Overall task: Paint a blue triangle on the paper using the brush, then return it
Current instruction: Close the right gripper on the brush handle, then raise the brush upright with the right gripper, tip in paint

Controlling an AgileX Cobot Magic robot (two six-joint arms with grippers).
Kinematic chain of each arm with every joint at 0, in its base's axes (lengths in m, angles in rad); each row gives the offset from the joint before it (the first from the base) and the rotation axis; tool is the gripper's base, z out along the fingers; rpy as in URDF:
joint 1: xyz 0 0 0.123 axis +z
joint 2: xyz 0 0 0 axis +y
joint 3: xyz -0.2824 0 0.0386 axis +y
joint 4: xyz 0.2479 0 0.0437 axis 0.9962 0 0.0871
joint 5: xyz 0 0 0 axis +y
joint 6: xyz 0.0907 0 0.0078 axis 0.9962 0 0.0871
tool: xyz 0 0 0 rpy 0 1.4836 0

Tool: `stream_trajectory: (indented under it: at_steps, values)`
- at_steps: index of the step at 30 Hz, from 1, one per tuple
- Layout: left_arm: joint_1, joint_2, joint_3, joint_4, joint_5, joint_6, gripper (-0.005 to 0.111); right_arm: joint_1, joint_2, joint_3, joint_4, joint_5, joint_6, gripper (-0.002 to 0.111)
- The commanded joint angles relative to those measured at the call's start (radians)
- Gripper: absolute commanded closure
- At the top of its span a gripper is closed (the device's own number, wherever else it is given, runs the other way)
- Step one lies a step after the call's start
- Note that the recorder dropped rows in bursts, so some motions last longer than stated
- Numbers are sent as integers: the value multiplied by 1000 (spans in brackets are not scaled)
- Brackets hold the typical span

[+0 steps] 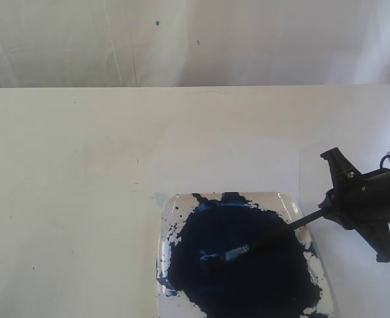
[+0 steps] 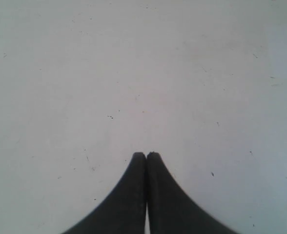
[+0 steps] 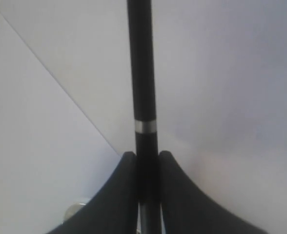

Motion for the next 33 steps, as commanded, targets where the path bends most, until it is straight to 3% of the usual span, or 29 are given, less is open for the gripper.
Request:
stream_trajectory:
  at_steps: [1, 12, 19, 24, 33]
  values:
    - [-5, -5, 5, -3, 2, 0, 107, 1, 0, -5, 10, 6, -4, 105]
    - [-5, -5, 5, -3, 2, 0, 107, 1, -91, -5, 5, -18, -42, 108]
    - [-5, -5, 5, -3, 2, 0, 107, 1, -286, -15, 5, -32, -258, 108]
    - [-5, -5, 5, -3, 2, 0, 107, 1, -405, -46, 5, -34, -296, 108]
    - [-5, -5, 5, -3, 2, 0, 107, 1, -445, -77, 5, 32, -611, 108]
